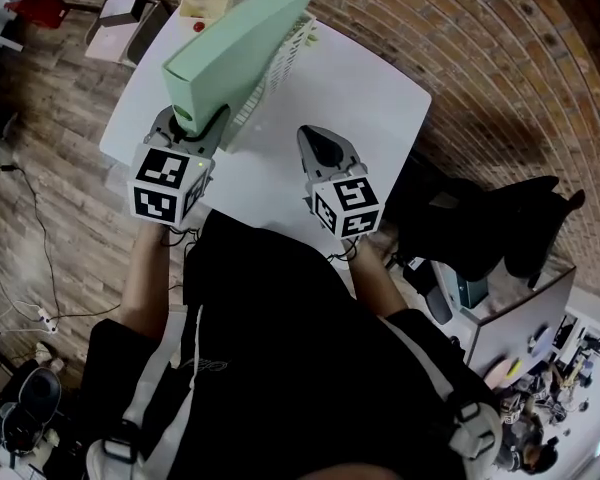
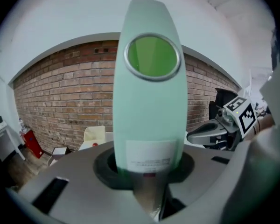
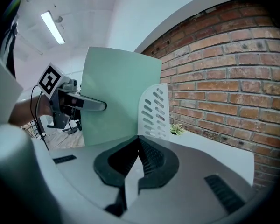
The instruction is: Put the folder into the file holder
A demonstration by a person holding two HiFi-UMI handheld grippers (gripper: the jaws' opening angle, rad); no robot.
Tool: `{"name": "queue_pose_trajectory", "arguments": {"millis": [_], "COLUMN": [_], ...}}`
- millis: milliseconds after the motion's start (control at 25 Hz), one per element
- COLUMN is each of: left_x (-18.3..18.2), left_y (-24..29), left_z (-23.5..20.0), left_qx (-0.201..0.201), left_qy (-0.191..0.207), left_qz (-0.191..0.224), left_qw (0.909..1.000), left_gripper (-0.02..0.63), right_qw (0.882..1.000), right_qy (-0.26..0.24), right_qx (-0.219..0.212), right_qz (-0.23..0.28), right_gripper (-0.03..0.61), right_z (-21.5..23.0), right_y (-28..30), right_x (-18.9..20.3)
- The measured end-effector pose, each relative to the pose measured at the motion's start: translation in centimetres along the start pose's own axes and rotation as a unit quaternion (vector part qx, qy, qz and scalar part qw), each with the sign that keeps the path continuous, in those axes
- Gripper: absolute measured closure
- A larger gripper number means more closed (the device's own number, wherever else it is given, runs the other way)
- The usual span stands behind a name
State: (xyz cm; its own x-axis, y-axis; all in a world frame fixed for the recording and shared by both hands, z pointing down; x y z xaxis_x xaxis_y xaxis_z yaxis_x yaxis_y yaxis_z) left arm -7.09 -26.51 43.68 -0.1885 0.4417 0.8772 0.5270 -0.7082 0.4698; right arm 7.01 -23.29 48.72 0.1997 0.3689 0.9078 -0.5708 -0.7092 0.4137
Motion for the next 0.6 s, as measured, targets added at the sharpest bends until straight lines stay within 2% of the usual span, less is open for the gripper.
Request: {"name": "queue_pose_trajectory", "arguments": {"millis": [160,320,600], "left_x": [-0.1,-0.3,-2.2], "left_y": [-0.5,-1.6,-3.7], "left_z": [0.5,0.1,-0.3], "left_qx": [0.0,0.004,0.008], "left_qy": [0.022,0.001,0.003], "left_qz": [0.043,0.08,0.18], "left_qw": [0.9988,0.9968,0.9837], "left_gripper": [0.491,0.491,0.491], "right_qw": [1.0,1.0,1.0], "right_qy": [-0.001,0.0,0.003], "right_qx": [0.002,0.003,0.001], "right_qz": [-0.003,-0.005,-0.008], "right_gripper": [0.569,0.569,0.569], "right_z": [0.0,-0.1,-0.4], "right_y": [0.0,0.0,0.1], "right_x": [0.0,0.0,0.4]}}
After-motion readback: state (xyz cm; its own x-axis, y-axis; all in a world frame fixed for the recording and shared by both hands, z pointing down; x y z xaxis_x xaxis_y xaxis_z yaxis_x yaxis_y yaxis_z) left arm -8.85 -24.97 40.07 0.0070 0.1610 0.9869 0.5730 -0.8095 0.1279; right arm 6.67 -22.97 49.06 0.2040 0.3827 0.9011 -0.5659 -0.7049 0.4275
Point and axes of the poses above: the fingertips, and each gripper's own axes: y forward along the fingers, z to its right, x out of its underside, the point moved 1 cm from there along -y, backward along the fingers, and after that the axes turned 5 degrees about -y, right-handed, at the moved point
